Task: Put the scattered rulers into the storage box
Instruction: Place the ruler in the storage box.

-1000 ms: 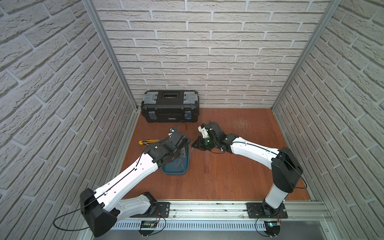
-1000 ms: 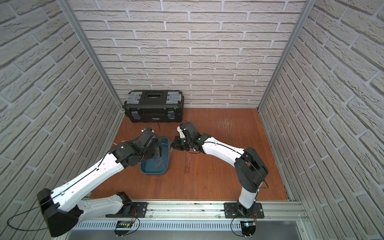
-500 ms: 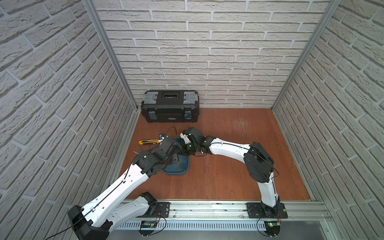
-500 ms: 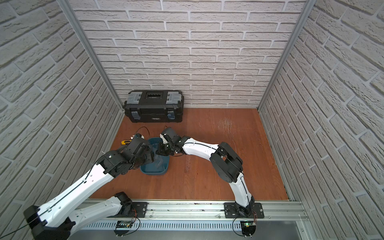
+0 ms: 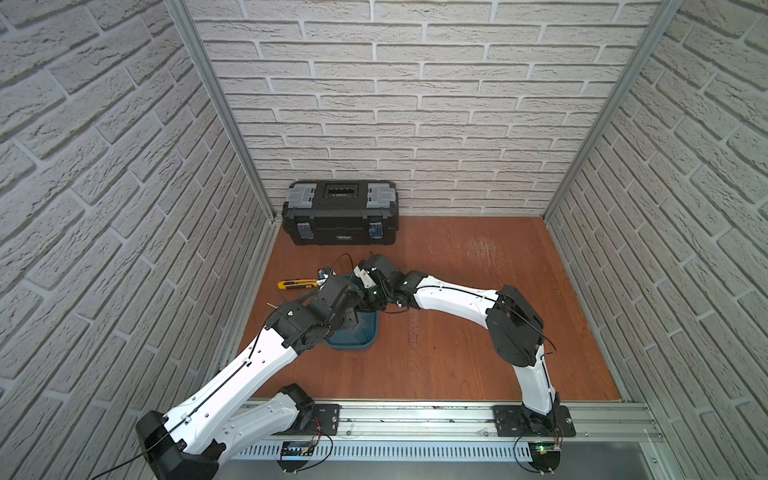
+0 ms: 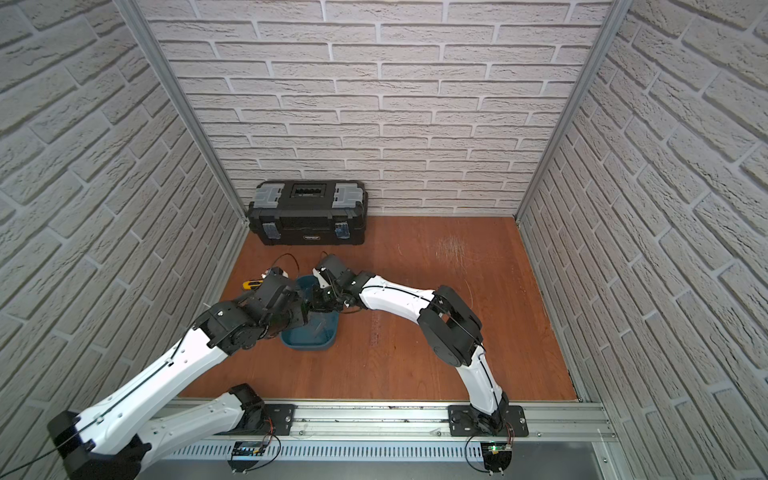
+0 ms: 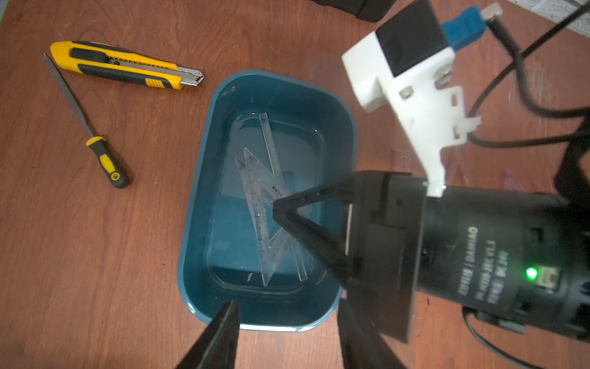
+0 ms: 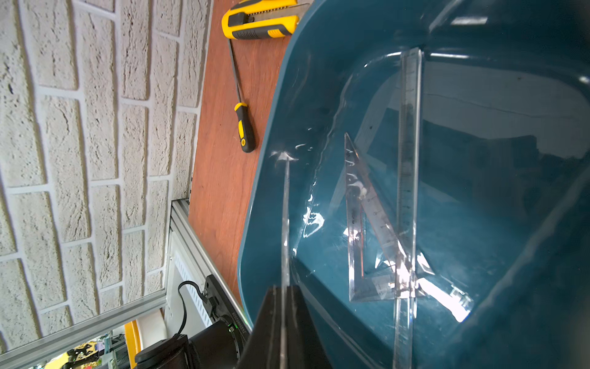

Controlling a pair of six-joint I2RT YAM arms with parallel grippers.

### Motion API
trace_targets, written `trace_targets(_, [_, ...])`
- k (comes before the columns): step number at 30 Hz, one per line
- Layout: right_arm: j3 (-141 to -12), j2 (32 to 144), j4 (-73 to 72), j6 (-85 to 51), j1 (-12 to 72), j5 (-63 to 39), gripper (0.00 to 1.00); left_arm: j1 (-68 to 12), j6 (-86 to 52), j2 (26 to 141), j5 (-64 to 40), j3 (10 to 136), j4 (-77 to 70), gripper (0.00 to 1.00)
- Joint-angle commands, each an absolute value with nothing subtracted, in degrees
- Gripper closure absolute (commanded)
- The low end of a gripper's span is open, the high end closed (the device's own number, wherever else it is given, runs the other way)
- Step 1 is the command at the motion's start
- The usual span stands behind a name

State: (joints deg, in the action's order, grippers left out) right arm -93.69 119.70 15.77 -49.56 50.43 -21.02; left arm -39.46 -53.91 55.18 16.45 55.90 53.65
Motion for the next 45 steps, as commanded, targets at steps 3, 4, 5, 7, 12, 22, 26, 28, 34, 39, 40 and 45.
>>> trace_targets(3, [-94.94, 119.18, 16.82, -46.14, 50.80, -18.64, 0.62, -38.88, -54.23, 54.57, 16.77, 55.15, 53.35, 0.45])
trace_targets(4, [-94.76, 118.81, 16.90, -45.65, 50.80, -18.42, 0.58, -38.77, -54.12, 54.57, 16.72, 55.27, 53.39, 0.45])
trace_targets(5, [-94.75, 118.28, 17.07, -44.98, 50.80, -17.99, 0.55, -38.74, -54.07, 54.55, 16.74, 55.49, 53.44, 0.45])
trace_targets(7, [-94.58, 117.19, 17.64, -43.78, 50.76, -17.19, 0.50, -38.67, -53.95, 54.74, 16.77, 55.93, 53.70, 0.45])
trace_targets(12, [-93.71, 114.33, 19.35, -41.47, 50.56, -15.03, 0.48, -38.68, -53.96, 54.64, 17.00, 56.51, 53.99, 0.45])
trace_targets(22, [-87.02, 105.64, 20.35, -38.70, 47.73, -11.60, 0.48, -38.62, -53.09, 56.34, 16.55, 58.12, 53.72, 0.45])
trace_targets(26, [-83.37, 101.33, 20.71, -37.67, 45.22, -10.09, 0.49, -38.66, -51.80, 59.07, 16.02, 60.33, 53.53, 0.46])
trace_targets(28, [-81.28, 99.14, 20.94, -37.40, 43.36, -9.83, 0.50, -38.63, -50.84, 61.22, 15.76, 62.09, 53.45, 0.46])
trace_targets(34, [-74.78, 93.80, 20.66, -37.27, 37.33, -10.27, 0.52, -38.60, -47.84, 68.44, 14.42, 67.39, 52.62, 0.47])
trace_targets(39, [-70.36, 90.45, 20.85, -36.84, 32.95, -10.49, 0.52, -38.87, -45.86, 75.23, 12.55, 71.22, 50.39, 0.48])
trace_targets(40, [-69.76, 90.11, 20.84, -36.74, 32.27, -10.47, 0.52, -38.99, -45.58, 76.46, 12.24, 71.87, 49.99, 0.48])
trace_targets(45, [-66.44, 87.98, 21.40, -36.04, 29.53, -10.92, 0.52, -40.48, -44.48, 83.35, 10.64, 75.38, 47.60, 0.48])
